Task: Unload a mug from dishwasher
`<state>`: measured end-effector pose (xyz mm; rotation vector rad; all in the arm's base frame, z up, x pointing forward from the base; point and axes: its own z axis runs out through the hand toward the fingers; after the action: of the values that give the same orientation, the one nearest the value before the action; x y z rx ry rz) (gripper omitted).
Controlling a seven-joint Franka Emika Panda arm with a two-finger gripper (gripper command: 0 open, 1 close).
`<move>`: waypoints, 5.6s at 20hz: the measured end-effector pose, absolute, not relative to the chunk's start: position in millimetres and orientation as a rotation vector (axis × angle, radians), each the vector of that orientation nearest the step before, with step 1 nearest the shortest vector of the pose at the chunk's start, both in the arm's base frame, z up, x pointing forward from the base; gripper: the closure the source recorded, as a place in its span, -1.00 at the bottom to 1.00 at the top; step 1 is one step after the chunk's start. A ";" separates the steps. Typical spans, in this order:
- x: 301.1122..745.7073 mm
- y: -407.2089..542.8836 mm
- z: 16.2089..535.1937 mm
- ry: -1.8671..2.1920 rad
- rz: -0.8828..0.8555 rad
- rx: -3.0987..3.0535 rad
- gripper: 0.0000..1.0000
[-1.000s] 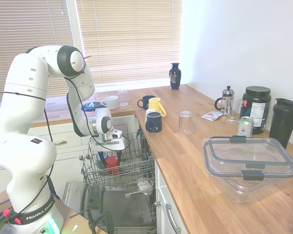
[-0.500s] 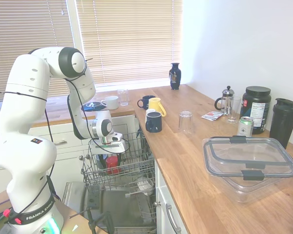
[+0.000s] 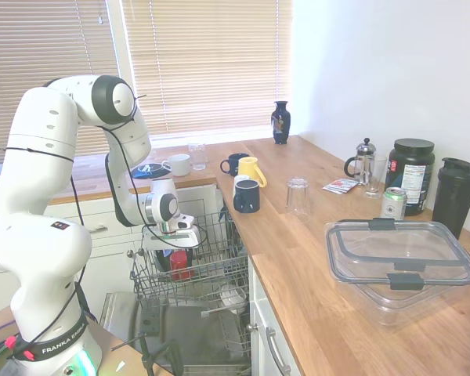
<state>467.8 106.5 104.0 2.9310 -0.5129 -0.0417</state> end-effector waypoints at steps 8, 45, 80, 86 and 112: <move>467.6 106.7 103.5 -0.550 -0.033 2.941 1.00; 439.1 90.7 218.3 -0.630 0.199 2.968 1.00; 397.2 -147.6 349.6 -1.141 0.296 2.981 1.00; 408.2 -188.0 351.4 -1.212 0.280 2.981 1.00; 444.0 -292.7 347.5 -1.292 0.184 2.934 1.00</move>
<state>444.0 -292.7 347.5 2.9336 -1.2918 0.1845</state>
